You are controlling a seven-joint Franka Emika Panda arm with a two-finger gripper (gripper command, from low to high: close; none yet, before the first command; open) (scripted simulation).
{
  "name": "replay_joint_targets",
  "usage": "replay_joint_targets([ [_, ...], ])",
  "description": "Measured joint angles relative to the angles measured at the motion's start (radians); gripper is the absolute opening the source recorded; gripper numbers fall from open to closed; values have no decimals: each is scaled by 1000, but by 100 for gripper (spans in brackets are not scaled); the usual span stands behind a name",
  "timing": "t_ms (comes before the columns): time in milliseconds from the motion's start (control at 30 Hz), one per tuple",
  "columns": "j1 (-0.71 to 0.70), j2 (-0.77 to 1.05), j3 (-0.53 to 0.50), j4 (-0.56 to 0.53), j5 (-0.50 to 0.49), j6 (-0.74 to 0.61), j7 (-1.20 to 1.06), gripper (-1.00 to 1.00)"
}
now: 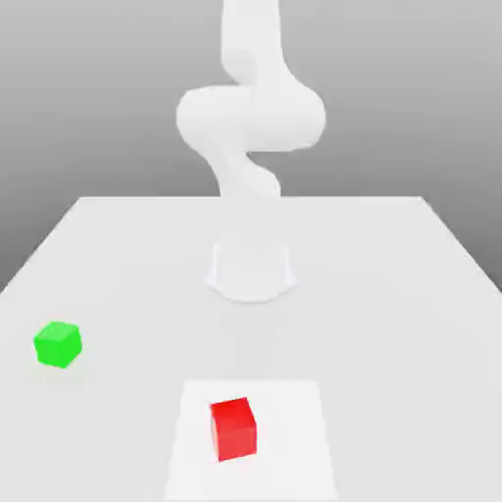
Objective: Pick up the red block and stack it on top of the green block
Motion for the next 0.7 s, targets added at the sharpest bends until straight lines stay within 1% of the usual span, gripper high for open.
replay_joint_targets([
  [267, -84, 257, 68, -107, 65, 130, 312, 0],
  [400, -123, 382, 106, -160, 73, 194, 482, 0],
  [533, -154, 508, 135, -214, 62, 260, 666, 0],
  [700, -181, 667, 150, -280, 11, 343, 922, 0],
])
